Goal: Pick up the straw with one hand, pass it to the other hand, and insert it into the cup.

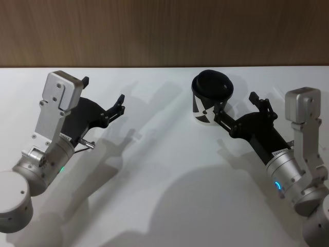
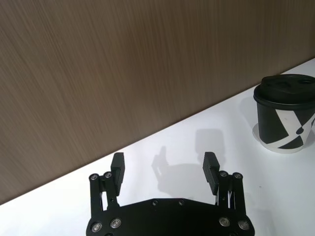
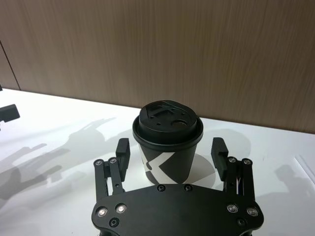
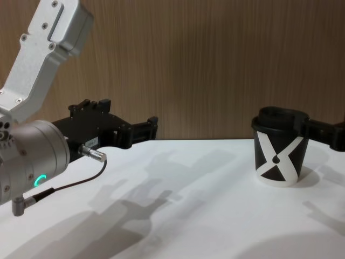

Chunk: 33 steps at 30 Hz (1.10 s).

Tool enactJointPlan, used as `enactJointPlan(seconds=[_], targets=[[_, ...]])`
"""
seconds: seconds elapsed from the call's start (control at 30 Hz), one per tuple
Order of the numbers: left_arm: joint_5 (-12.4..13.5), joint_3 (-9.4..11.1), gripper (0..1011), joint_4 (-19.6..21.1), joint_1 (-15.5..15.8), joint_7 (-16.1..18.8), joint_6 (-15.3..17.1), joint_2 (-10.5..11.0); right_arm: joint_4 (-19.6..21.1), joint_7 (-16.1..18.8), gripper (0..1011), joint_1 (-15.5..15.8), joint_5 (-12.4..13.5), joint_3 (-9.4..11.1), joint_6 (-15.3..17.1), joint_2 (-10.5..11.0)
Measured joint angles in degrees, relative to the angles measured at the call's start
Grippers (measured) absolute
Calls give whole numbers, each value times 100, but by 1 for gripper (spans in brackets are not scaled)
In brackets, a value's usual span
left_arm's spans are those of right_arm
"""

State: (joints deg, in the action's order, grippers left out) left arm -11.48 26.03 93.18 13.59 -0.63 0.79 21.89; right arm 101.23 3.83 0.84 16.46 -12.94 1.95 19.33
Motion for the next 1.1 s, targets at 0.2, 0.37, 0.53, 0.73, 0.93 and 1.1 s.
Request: enactJointPlan(seconds=[0.2, 0.37, 0.53, 0.73, 0.93, 1.1], targets=[[0, 0, 1000, 0, 0, 0, 0, 0, 0, 0, 1001, 0, 0, 0, 0, 0], [-1, 0, 1000, 0, 0, 0, 0, 0, 0, 0, 1001, 0, 0, 0, 0, 0], [0, 0, 1000, -1, 0, 0, 0, 0, 0, 0, 1001, 0, 0, 0, 0, 0], [-1, 0, 1000, 0, 0, 0, 0, 0, 0, 0, 1001, 0, 0, 0, 0, 0], [0, 0, 1000, -1, 0, 0, 0, 0, 0, 0, 1001, 0, 0, 0, 0, 0], [0, 0, 1000, 0, 0, 0, 0, 0, 0, 0, 1001, 0, 0, 0, 0, 0]])
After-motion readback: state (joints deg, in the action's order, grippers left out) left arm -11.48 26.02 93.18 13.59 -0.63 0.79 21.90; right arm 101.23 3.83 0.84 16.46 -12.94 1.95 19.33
